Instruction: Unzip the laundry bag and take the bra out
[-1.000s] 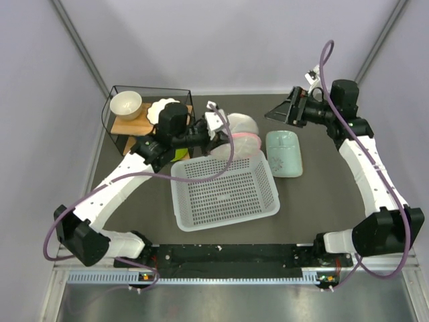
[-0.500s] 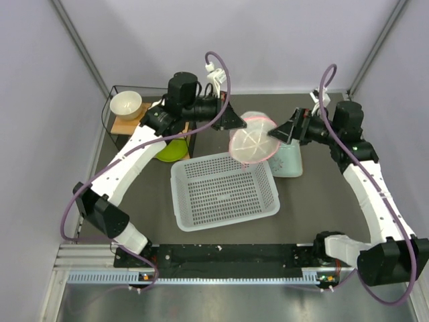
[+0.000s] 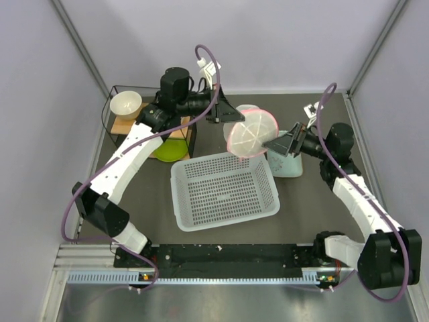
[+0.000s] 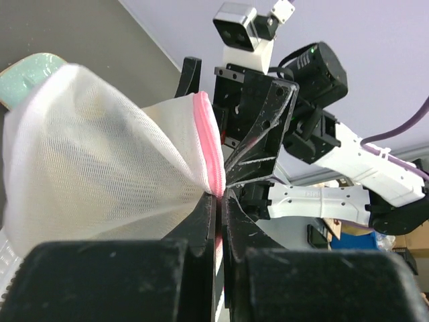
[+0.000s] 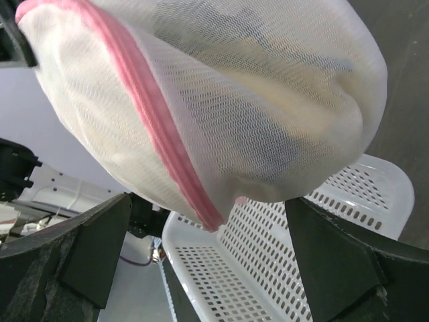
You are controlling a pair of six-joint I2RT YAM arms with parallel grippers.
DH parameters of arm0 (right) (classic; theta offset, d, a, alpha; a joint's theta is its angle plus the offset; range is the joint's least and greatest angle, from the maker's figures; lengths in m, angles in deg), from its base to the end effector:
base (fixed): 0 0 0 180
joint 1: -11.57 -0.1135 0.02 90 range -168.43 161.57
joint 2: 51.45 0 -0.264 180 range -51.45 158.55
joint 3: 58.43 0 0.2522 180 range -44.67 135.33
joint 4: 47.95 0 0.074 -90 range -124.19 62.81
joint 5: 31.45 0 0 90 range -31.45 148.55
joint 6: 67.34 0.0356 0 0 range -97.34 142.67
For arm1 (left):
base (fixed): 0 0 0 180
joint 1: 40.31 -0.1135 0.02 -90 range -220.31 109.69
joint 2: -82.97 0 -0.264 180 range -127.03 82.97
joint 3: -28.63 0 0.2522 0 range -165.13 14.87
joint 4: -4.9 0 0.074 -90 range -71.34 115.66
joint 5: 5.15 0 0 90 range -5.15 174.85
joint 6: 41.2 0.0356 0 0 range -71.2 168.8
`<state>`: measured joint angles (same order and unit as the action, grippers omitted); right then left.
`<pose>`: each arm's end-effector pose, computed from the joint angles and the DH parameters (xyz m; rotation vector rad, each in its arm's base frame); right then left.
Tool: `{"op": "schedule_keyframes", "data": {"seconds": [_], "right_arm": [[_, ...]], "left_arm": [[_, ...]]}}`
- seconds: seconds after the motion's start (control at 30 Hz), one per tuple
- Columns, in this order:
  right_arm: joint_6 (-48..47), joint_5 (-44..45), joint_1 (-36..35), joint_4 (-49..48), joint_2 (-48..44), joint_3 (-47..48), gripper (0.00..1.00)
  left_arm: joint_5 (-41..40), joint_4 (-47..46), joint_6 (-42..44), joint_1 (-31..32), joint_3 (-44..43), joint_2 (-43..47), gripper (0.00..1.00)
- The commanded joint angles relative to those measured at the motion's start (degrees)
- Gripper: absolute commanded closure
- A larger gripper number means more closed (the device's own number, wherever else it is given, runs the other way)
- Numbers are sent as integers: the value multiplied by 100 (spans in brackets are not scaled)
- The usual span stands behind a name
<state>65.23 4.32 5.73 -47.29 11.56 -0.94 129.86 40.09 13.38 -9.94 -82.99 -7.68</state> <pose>0.2413 0.0537 0.3143 -0.2027 1.8303 1.3972 0.2932 -0.2010 0.4434 0.5348 1.9490 -1.4821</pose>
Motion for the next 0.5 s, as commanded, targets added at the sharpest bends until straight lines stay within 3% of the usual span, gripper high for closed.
{"op": "schedule_keyframes", "data": {"seconds": [0.0,0.07,0.23,0.3,0.43,0.47], "right_arm": [[875,-289,31,-1897,62,-277,1],[1086,-394,31,-2525,221,-311,1],[2895,-588,31,-5014,985,-462,3],[3657,-684,22,-5926,1231,-383,11],[4163,-764,31,-6468,1504,-128,27],[4163,-772,22,-6424,1513,-93,39]], "left_arm": [[227,-491,-229,-154,-198,179,100],[280,-517,-237,-198,-119,214,100],[306,-508,-281,-224,30,188,100],[192,-500,-316,-225,57,118,100],[25,-377,-177,-225,-66,92,100],[-62,-307,-115,-225,-101,57,100]]}}
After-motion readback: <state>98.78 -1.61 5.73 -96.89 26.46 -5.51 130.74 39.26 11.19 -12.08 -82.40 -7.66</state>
